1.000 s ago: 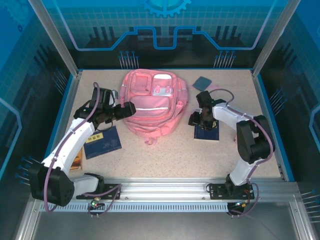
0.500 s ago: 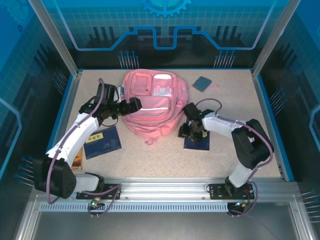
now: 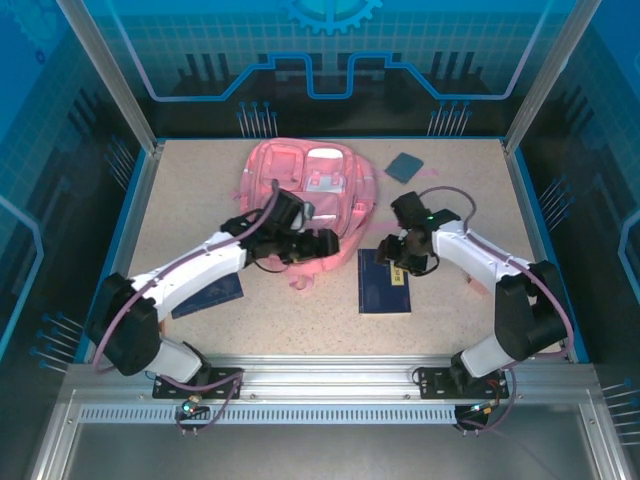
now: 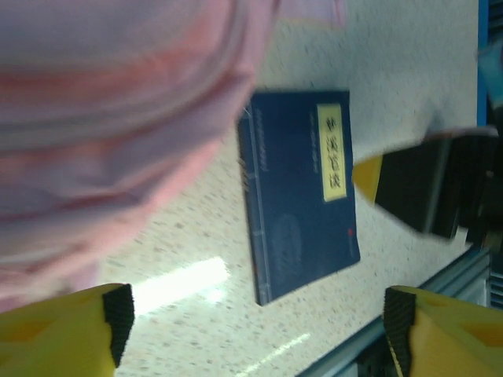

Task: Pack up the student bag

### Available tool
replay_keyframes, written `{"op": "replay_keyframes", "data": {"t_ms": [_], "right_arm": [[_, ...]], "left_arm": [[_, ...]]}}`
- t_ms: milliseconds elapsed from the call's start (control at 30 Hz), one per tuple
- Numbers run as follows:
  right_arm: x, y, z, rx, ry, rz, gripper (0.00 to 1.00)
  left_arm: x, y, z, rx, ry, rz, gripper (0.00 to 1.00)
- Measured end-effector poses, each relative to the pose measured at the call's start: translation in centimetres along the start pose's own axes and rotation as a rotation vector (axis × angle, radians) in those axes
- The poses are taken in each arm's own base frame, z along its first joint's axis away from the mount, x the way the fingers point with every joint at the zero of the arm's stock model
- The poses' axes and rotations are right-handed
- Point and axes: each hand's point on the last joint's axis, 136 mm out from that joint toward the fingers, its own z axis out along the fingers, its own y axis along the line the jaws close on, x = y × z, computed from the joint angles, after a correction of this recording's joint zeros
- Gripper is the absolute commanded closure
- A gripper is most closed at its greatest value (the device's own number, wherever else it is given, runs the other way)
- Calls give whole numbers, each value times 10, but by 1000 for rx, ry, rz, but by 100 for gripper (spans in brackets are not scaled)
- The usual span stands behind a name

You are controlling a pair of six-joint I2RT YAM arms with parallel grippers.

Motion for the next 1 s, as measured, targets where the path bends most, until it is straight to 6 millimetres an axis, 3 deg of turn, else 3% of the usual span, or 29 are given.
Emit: {"op": "replay_keyframes", "data": {"t_ms": [133, 400, 767, 1000], "right_arm": [[2, -26, 10, 18, 55, 8, 46], [20, -43, 31, 40, 154, -16, 55], [29, -45, 43, 22, 196, -28, 64], [30, -43, 43, 5, 202, -32, 65]], "left_arm": [[29, -7, 35, -54, 62, 5, 28], [51, -8, 90, -163, 116, 36, 41], [53, -15, 135, -243, 127, 126, 51], [66, 0, 151, -326, 166, 169, 54]]}}
